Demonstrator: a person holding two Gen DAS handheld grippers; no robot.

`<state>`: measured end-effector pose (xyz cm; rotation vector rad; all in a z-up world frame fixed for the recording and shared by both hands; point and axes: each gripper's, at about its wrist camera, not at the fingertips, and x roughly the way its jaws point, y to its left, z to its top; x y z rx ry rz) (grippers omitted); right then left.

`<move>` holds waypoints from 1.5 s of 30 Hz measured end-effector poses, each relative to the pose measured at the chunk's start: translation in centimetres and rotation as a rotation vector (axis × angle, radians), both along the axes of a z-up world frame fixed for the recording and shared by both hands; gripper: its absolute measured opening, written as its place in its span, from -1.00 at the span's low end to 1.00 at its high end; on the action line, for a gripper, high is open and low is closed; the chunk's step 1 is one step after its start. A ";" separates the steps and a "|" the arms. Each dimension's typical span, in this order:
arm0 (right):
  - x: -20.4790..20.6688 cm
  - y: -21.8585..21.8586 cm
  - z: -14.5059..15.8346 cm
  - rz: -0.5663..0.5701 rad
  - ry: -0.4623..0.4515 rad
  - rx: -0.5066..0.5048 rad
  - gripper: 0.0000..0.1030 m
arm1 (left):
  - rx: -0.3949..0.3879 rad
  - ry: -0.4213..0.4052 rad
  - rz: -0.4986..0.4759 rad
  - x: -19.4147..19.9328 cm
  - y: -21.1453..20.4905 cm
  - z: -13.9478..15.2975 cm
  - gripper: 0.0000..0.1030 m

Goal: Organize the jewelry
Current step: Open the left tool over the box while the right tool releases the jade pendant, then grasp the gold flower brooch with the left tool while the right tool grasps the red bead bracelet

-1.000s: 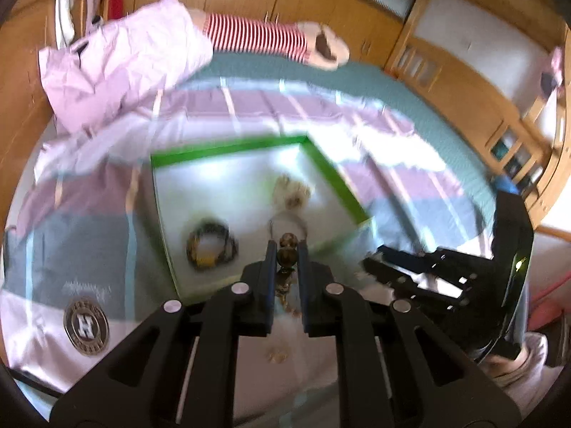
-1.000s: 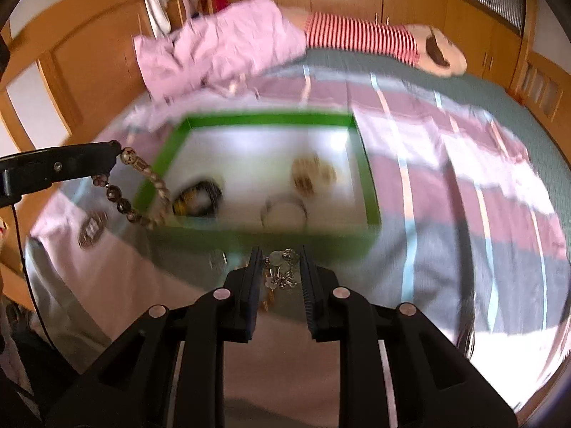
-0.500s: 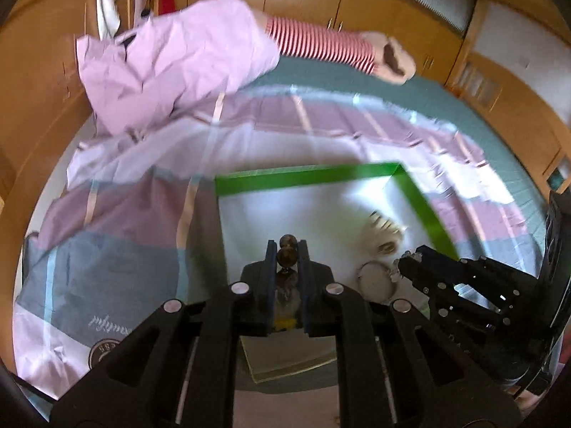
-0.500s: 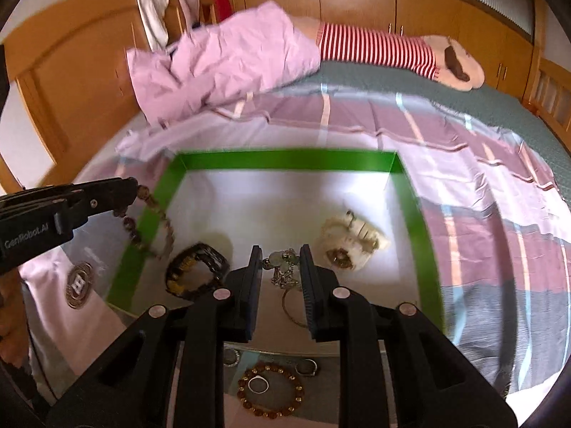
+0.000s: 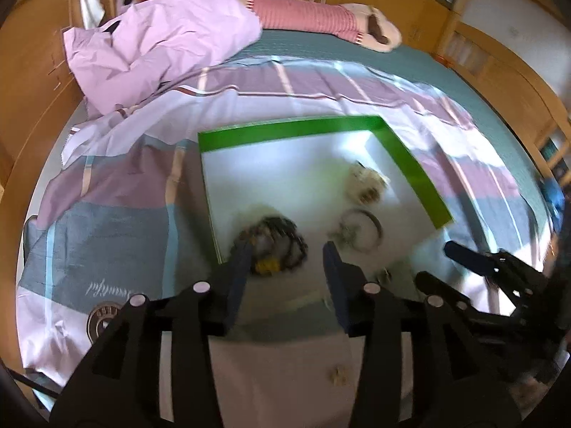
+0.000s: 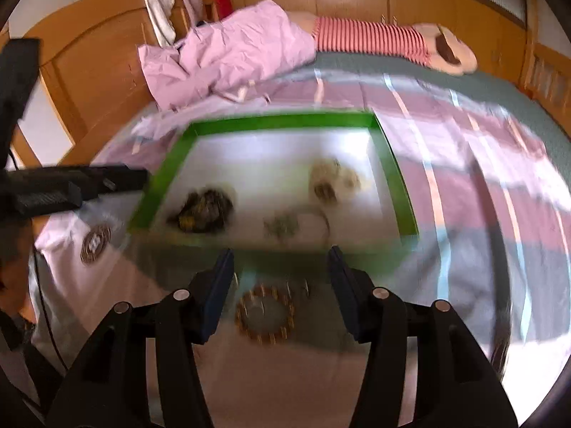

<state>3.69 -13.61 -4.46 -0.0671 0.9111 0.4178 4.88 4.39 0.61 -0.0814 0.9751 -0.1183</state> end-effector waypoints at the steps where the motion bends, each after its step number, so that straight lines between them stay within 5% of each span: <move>1: -0.3 -0.1 -1.0 0.003 0.026 -0.018 0.05 | -0.010 0.009 -0.019 -0.7 -0.1 -0.1 -0.18; 6: -0.3 -0.3 -5.1 -0.044 0.152 -0.062 -0.15 | -0.047 0.076 -0.074 -4.4 -1.0 -2.1 -0.18; 12: 0.8 1.3 -5.3 -0.049 0.151 -0.059 -0.15 | 0.022 0.228 -0.080 -6.3 -2.9 -7.0 -0.18; 18: 1.5 2.2 -6.1 -0.037 0.140 -0.122 -0.17 | 0.085 0.242 -0.183 -7.6 -6.1 -8.0 -0.01; 25: 0.5 1.3 -5.9 -0.032 0.152 -0.185 -0.73 | 0.128 0.281 -0.197 -7.7 -6.9 -9.2 0.02; 43: -2.7 -2.7 -5.1 -0.047 0.213 -0.153 -0.79 | 0.199 0.328 -0.200 -6.9 -8.4 -11.5 0.01; 45: -2.8 -2.7 -5.2 -0.048 0.215 -0.156 -0.66 | 0.200 0.327 -0.200 -6.9 -8.5 -11.6 -0.01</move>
